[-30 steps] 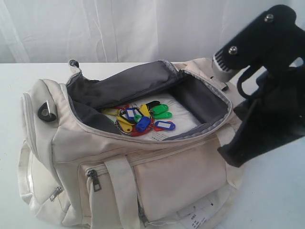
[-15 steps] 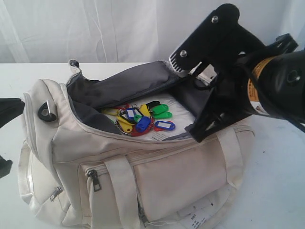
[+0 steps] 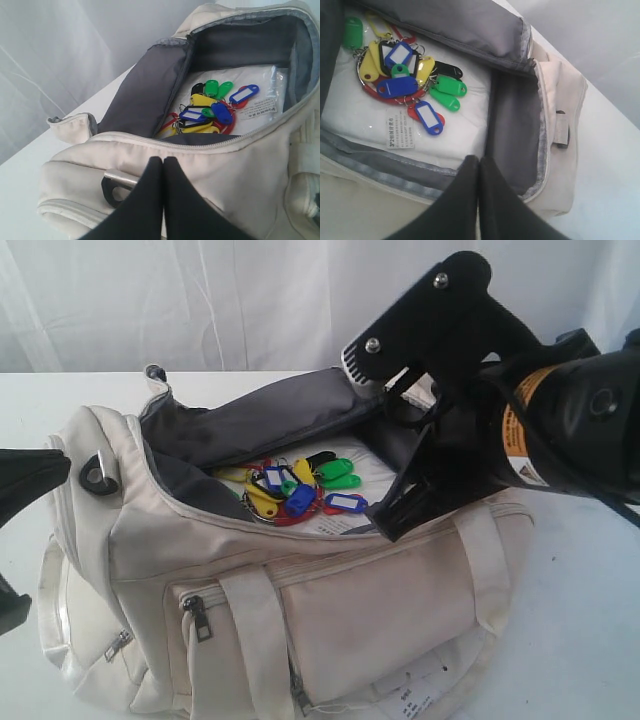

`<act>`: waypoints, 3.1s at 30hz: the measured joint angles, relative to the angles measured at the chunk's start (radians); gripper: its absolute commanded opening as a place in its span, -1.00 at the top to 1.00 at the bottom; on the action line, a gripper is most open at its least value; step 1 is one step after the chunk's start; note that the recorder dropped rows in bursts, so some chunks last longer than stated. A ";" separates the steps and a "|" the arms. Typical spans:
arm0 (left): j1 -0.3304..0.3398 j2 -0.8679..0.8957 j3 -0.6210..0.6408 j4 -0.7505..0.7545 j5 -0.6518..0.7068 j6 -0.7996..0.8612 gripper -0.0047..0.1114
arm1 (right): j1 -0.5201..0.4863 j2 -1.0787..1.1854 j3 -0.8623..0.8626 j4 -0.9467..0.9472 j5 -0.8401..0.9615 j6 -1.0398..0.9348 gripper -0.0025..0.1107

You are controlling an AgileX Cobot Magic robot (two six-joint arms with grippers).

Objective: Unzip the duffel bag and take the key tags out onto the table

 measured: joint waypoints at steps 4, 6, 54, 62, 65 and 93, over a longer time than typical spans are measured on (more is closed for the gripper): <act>0.000 0.000 0.000 0.000 0.000 0.002 0.92 | 0.000 0.000 0.000 0.011 0.000 0.002 0.96; 0.000 -0.002 0.000 0.000 0.000 0.002 0.92 | 0.000 0.000 0.000 0.036 0.002 0.006 0.96; 0.000 -0.231 0.006 0.000 0.007 0.002 0.92 | -0.271 0.753 -0.473 1.222 0.185 -0.778 0.96; 0.000 -0.232 0.006 0.000 0.007 0.002 0.92 | -0.277 0.693 -0.686 1.038 0.062 -0.727 0.10; 0.000 -0.232 0.006 0.002 0.007 0.002 0.92 | -0.277 0.693 -0.695 0.927 0.054 -0.631 -0.40; 0.000 -0.239 0.006 0.004 0.008 0.002 0.92 | -0.277 0.911 -0.720 0.793 0.111 -0.477 0.96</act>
